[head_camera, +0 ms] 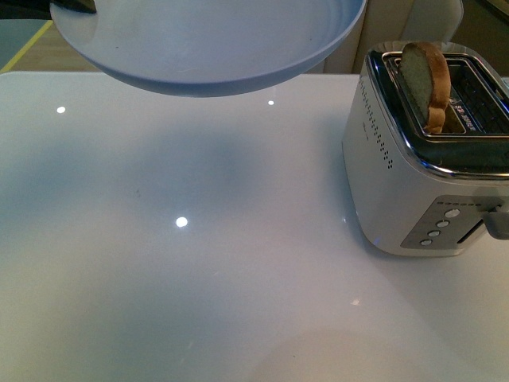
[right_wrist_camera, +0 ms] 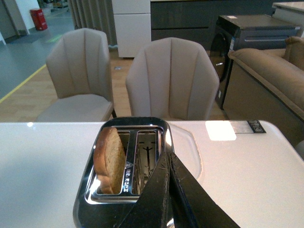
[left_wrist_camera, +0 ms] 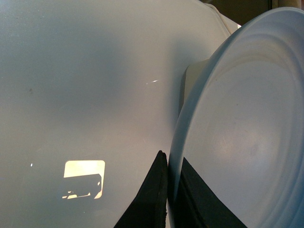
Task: Left arm holds plate, right arm toasts bread
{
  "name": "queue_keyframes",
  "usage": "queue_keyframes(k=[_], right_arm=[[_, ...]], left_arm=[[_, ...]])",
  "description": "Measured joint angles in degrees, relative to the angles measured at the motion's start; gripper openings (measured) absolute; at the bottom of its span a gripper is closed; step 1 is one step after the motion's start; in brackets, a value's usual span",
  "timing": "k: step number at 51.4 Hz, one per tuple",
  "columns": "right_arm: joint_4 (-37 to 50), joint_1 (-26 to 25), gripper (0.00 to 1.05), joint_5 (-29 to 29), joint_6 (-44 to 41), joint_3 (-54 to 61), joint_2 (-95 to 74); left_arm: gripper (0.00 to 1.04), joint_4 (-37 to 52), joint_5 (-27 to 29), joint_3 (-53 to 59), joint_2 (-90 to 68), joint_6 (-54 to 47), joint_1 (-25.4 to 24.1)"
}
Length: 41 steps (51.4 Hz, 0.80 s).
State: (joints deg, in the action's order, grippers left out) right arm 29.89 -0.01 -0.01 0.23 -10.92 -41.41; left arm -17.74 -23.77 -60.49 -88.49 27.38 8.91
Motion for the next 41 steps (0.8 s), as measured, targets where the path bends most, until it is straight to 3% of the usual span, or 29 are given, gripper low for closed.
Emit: queue_keyframes(k=[41], right_arm=[[-8.8,0.0,0.02,0.0,0.0,9.8,20.0]], left_arm=[[0.03,0.6,-0.2,0.0,0.3,0.3,1.4]])
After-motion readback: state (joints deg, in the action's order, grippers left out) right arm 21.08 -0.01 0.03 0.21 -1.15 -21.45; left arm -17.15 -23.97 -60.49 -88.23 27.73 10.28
